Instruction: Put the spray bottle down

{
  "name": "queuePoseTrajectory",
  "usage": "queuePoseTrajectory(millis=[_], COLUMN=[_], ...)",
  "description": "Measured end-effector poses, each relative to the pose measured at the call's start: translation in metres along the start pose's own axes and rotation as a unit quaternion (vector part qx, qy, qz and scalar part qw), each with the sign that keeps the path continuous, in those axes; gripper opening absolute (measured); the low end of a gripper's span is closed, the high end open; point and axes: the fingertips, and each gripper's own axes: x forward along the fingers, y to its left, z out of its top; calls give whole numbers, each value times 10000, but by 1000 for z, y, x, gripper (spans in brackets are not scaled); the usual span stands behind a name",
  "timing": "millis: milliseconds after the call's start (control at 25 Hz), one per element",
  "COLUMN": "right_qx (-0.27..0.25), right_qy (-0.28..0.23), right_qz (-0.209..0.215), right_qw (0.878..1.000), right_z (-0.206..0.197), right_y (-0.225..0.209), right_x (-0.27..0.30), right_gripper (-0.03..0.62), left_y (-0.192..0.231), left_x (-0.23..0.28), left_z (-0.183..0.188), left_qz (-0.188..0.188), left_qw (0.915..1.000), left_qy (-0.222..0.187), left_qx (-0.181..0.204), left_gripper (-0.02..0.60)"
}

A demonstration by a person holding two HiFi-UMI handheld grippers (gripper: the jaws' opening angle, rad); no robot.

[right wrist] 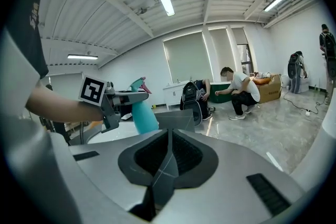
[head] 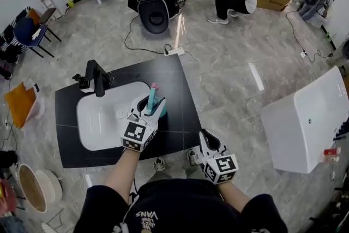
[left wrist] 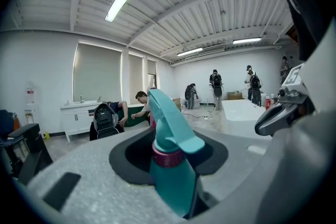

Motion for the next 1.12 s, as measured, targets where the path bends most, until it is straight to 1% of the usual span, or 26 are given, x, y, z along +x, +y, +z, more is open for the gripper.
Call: queuePoseTrajectory(millis=[320,440,720,880,1120], right_qx=[-11,-8,-37,-73,-116], right_qy=[131,182,259,280,268], right_qz=[109,102,116,169,241], right_qw=[9999,9998,9996,9994,9993], right_z=[0,0,0,2,7], right_y=[-28,-38,-52,-57,-62], right_x=[3,2,6,8,13], right_gripper=[18,18,20,20,21], left_y=[2,5,17,18,21], left_x=[34,46,63,67,70], left_z=[-16,-22,-33,-36,-33], left_qz=[269,421,775,888,1033], left_qw=[9994,9987,9960,9949,9940], left_qy=[147,234,285,315,209], left_qx=[-135,-184,-355,-350,-280], left_gripper=[158,158,160,161,166])
